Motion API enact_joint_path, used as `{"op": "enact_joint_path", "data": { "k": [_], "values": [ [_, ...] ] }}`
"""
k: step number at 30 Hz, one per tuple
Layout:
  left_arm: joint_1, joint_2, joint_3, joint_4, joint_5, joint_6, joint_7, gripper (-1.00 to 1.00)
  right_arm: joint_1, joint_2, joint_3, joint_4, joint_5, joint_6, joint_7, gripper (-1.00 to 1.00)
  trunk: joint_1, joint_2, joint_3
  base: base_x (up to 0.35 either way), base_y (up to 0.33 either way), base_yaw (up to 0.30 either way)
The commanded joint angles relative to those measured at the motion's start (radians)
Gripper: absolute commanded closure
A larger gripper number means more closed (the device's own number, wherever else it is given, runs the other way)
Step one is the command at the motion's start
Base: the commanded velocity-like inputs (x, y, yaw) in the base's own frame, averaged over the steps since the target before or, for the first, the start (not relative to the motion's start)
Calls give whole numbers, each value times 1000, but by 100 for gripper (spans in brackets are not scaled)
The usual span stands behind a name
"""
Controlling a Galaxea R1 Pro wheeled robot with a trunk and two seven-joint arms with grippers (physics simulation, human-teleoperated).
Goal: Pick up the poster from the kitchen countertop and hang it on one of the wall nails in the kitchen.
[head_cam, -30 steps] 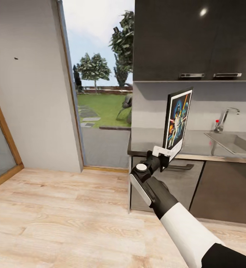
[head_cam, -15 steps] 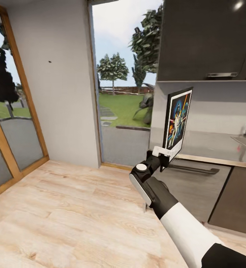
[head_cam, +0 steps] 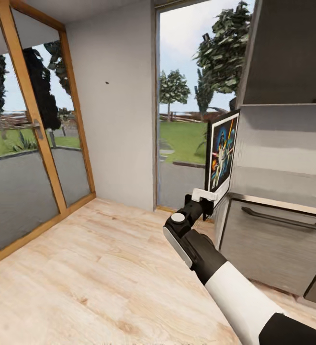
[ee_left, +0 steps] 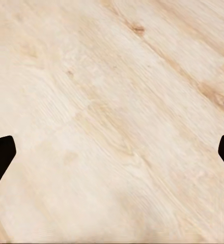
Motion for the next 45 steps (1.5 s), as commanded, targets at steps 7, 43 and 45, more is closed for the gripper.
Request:
{"op": "enact_joint_path", "data": {
  "k": [7, 43, 45],
  "values": [
    [0, 0, -1, 0, 7, -2, -1, -100, -1, 0, 7, -1, -5, 7, 1, 100, 0, -1, -1, -201, 251, 287],
    [0, 0, -3, 4, 6, -10, -5, -100, 297, -471, 83, -64, -225, -218, 1416, 100, 0, -1, -1, -29, 31, 15],
    [0, 0, -4, 3, 6, -11, -5, -100, 315, -483, 83, -61, -225, -235, 1467, 100, 0, -1, -1, 0, 0, 0]
  ]
}}
